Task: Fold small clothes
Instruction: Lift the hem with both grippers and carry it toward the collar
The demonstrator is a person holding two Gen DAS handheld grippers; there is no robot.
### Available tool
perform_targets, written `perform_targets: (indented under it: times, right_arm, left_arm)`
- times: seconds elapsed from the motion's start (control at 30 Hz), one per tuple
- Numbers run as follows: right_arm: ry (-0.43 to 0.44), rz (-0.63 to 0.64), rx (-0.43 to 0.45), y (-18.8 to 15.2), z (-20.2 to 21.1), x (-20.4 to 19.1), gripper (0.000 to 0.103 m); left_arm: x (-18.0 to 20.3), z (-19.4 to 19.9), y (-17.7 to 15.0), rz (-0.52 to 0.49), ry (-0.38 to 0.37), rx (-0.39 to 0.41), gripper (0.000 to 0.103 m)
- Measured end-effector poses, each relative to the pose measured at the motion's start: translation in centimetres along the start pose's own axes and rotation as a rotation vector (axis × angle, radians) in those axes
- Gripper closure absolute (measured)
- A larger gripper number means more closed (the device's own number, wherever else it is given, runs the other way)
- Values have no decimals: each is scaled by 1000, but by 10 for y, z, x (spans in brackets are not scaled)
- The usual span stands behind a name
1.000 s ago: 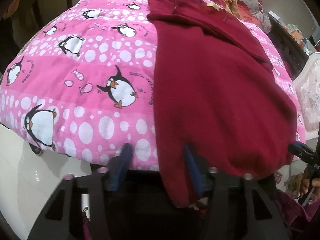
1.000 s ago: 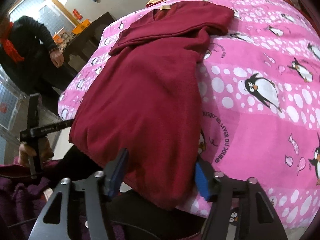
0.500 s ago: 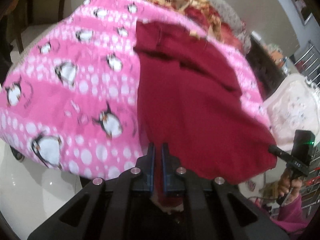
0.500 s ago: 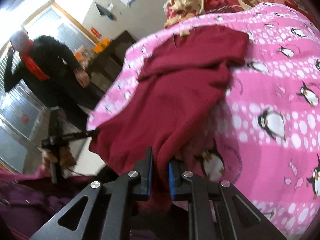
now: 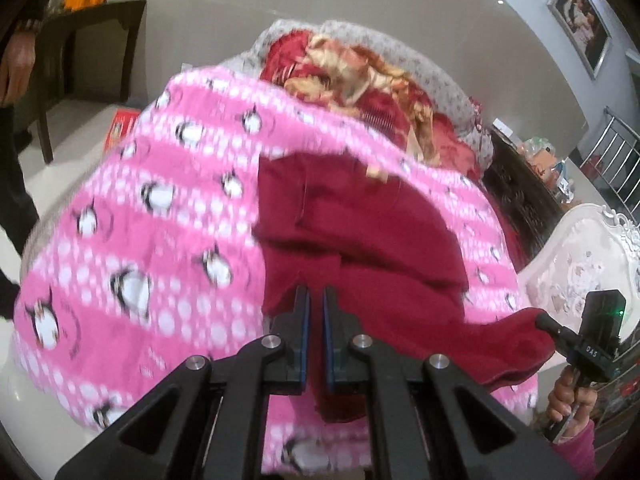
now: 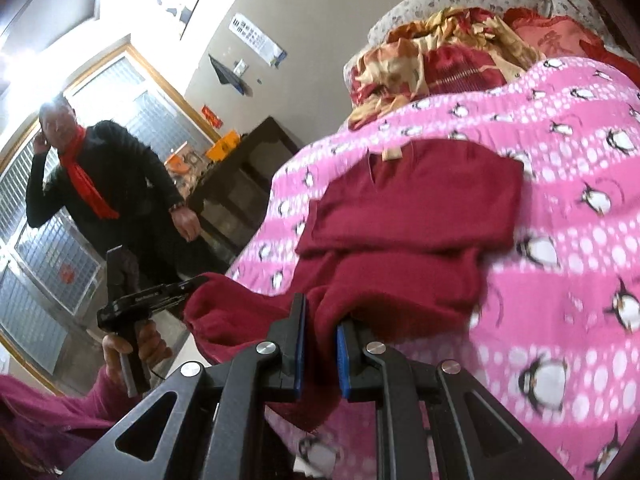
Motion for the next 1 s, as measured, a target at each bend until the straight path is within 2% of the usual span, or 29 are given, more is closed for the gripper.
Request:
perform_targets:
  times: [0.23, 0.43, 0.67, 1.0]
  right_arm:
    - [-21, 4, 41, 28, -11, 8, 89]
    - [-75, -2, 54, 47, -20, 20, 89]
    - [-112, -65, 80, 65, -34, 45, 89]
    - [-136, -89, 70, 82, -55, 66, 89]
  left_arm:
    - [13, -16, 30, -32, 34, 40, 97]
    - [17, -38, 47, -46, 72, 55, 97]
    - [15, -65, 66, -19, 96, 60, 97]
    - [17, -89, 81, -26, 125, 49, 97]
Point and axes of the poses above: each gripper's, at about its wrist camera, not at the fingertips, and z roughly against the way its jaws point, x to its right, y to its top, the point moved 1 cm from there along -z, roughly the way its jaws point, and after that the axes turned 7 degrees about z, right-handed, at the moved point
